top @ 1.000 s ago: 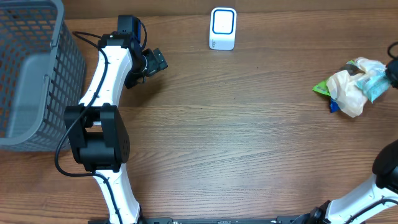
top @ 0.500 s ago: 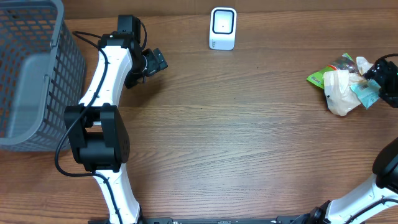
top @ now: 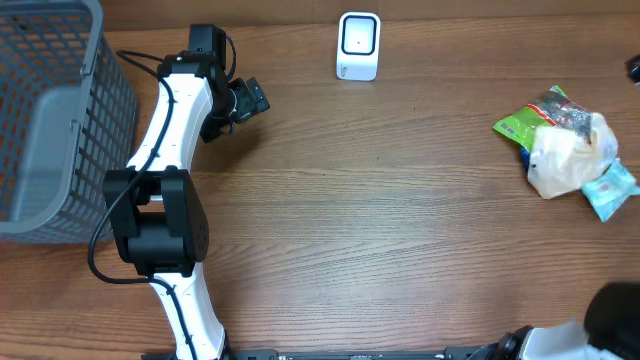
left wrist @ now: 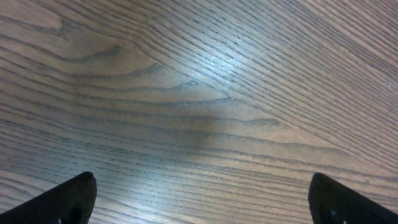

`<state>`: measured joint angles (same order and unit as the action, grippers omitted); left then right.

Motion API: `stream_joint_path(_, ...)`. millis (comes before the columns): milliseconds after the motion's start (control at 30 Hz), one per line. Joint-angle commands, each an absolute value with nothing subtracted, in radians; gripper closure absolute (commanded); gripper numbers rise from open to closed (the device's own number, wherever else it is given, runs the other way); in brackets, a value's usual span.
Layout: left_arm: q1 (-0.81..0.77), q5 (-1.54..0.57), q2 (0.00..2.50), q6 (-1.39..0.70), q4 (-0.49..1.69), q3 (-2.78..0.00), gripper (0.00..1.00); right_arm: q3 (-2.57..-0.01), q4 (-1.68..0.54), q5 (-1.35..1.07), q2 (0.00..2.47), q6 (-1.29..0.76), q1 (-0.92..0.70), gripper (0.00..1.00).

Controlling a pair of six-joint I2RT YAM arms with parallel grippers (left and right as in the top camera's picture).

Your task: Scan the item barcode

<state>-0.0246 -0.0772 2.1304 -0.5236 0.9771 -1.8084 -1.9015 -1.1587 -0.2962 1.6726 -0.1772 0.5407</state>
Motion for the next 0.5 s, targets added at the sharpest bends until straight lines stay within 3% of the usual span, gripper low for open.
stream_joint_path(0, -0.027, -0.070, 2.111, -0.516, 0.979, -1.828, 0.00, -1.922, -1.179, -0.358, 1.596, -0.120, 0.530, 0.06)
stream_joint_path(467, -0.027, -0.070, 2.111, -0.516, 0.979, -1.828, 0.00, -1.922, -1.279, -0.394, 1.424, -0.069, 0.416, 0.07)
